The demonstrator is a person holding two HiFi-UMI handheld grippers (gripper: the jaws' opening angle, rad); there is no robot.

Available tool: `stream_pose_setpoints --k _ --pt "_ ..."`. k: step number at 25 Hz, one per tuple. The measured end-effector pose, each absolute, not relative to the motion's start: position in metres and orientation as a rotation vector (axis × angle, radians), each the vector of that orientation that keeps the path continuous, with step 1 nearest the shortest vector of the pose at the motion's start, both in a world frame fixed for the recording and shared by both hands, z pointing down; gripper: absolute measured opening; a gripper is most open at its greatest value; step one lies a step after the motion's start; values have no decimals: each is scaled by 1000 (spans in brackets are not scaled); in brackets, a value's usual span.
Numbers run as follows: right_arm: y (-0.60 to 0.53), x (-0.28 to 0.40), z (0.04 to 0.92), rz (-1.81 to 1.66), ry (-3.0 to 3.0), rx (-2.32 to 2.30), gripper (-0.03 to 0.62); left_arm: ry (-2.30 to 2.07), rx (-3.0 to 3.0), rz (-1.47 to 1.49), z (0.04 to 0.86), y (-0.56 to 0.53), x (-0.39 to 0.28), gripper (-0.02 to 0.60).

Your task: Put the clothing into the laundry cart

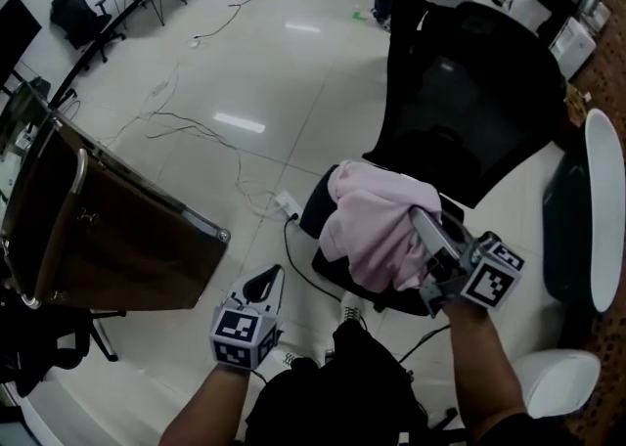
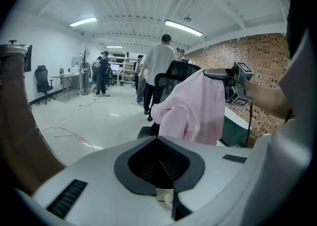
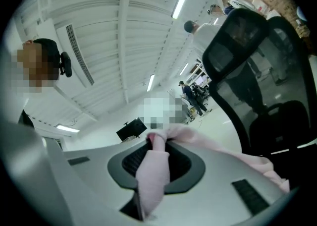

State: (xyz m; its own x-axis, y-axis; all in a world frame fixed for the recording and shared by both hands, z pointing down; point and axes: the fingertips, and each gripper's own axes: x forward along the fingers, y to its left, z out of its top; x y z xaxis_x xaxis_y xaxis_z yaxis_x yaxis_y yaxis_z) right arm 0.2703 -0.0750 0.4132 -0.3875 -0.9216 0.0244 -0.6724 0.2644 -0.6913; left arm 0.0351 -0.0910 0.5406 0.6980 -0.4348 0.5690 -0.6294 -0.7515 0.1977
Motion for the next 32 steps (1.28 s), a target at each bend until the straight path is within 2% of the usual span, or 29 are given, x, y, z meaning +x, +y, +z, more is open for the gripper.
stream_pose_setpoints --k 6,21,32 --pt "-75 216 357 -850 2223 -1326 72 -900 2536 653 504 -82 -3 -2" --pt "-94 57 290 -845 2422 -1030 72 -1308 2464 437 444 -80 -160 -2" --pt "-107 -43 212 -716 2477 -858 72 -1567 2399 322 391 -66 -277 -2"
